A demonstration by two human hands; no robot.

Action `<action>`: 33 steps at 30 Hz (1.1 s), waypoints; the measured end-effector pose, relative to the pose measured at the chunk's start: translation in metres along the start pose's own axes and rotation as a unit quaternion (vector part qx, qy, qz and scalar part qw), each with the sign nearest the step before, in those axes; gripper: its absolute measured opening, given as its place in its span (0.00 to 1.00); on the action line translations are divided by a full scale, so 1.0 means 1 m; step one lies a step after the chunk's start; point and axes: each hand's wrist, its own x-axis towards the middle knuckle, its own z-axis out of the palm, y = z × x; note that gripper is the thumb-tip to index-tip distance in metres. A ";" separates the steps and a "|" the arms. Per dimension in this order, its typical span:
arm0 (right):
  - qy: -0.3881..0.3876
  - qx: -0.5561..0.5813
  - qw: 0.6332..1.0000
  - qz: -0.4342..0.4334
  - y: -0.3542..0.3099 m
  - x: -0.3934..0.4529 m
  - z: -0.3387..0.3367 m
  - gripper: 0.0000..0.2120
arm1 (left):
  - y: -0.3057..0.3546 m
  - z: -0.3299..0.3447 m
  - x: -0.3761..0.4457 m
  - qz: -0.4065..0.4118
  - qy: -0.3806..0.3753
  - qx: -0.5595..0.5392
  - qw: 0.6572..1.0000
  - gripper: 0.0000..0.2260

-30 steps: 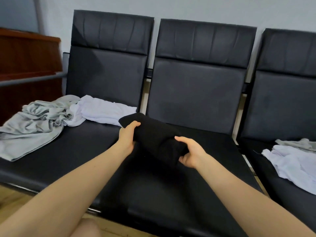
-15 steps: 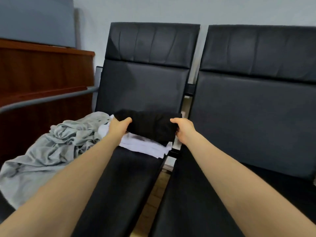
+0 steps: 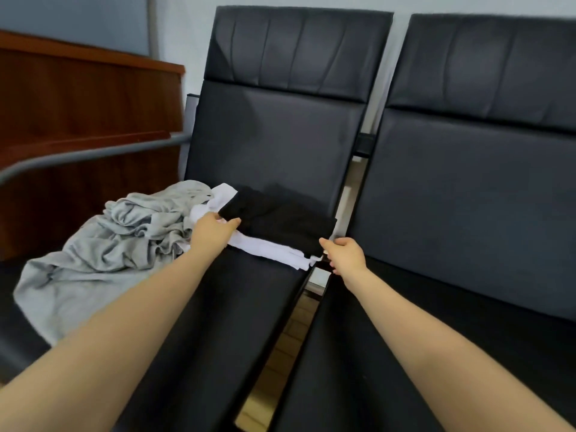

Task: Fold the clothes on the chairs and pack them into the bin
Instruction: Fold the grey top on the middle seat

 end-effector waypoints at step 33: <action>-0.208 -0.214 0.900 -0.318 -0.061 -0.144 0.258 0.12 | -0.145 -0.191 -0.028 0.011 0.160 -0.201 0.966 0.07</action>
